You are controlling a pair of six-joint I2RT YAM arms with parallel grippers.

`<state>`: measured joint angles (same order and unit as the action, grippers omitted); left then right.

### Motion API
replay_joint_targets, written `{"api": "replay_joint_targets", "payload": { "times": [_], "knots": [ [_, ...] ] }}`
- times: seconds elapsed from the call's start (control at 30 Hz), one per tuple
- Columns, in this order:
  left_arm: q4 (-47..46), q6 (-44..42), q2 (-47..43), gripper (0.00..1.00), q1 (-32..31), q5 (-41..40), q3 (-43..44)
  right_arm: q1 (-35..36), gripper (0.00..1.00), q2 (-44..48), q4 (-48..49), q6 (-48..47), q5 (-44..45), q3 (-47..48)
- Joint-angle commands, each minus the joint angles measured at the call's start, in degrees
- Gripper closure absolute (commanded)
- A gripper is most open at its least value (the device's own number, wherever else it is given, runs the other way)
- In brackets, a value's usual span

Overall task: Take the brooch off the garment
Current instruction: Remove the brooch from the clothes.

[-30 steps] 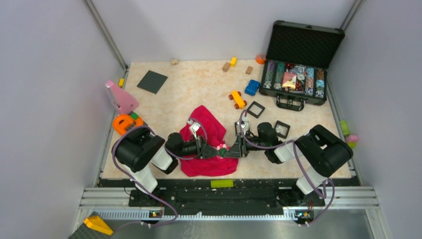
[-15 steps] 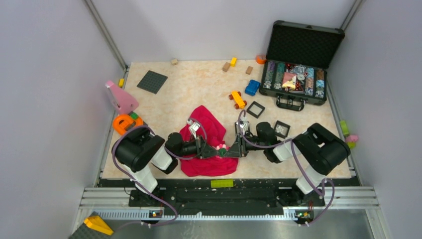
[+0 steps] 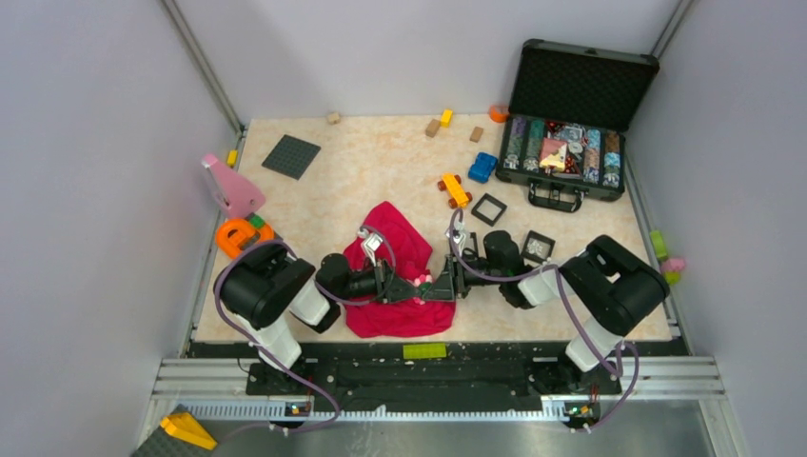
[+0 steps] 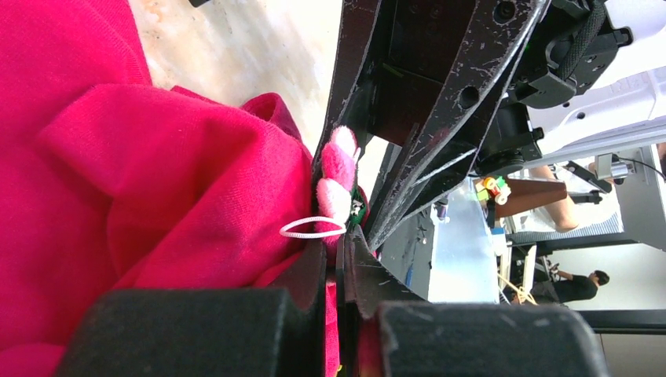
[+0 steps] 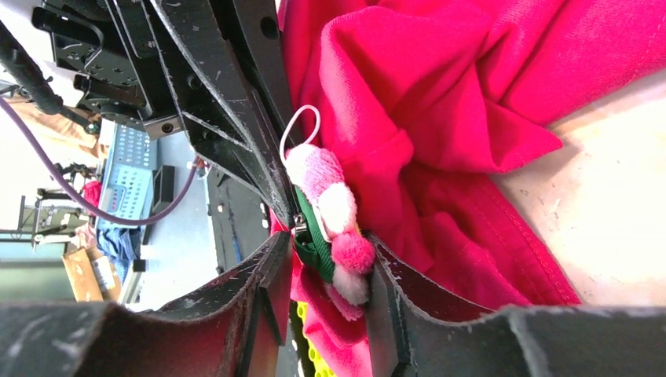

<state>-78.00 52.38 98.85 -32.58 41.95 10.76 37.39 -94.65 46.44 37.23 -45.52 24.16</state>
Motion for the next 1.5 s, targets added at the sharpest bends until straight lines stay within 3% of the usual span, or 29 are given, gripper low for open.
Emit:
{"api": "replay_joint_targets", "payload": {
  "times": [0.0,0.2,0.33,0.47,0.7,1.07,1.27,1.43,1.47],
  "knots": [
    [-3.01,-0.29,-0.56,1.00,-0.37,-0.24,0.01,0.34,0.58,3.58,0.29,-2.16,-0.30,0.72],
    [-2.56,-0.62,-1.10,1.00,-0.16,-0.80,-0.03,-1.32,0.50,8.11,-3.78,-4.26,-0.80,-1.23],
    [-1.64,-0.38,-2.22,1.00,0.69,-0.85,0.37,-2.04,0.33,9.50,-3.32,-4.22,-1.78,-2.93],
    [-1.54,0.25,-3.14,1.00,1.90,-0.69,0.44,-2.14,0.32,10.75,-4.69,-5.60,-1.68,-4.38],
    [0.21,0.11,-5.40,1.00,2.61,-0.64,0.89,-0.79,0.44,9.85,-4.60,-6.41,-1.03,-4.39],
    [8.49,-3.02,-12.37,1.00,3.62,-2.90,0.73,-0.34,0.85,10.46,-1.52,-4.36,-2.36,-4.98],
    [15.46,-8.09,-15.30,1.00,2.31,-4.53,1.20,-0.36,0.94,10.04,-2.41,-3.81,-1.95,-3.14],
    [13.04,-7.96,-15.13,1.00,1.65,-3.79,0.05,-0.32,1.00,8.52,-1.42,-3.01,-2.16,-2.52],
    [11.93,-7.80,-14.91,0.96,1.64,-3.16,-0.14,-0.35,1.00,8.28,-1.31,-2.96,-2.20,-2.51]
  ]
}}
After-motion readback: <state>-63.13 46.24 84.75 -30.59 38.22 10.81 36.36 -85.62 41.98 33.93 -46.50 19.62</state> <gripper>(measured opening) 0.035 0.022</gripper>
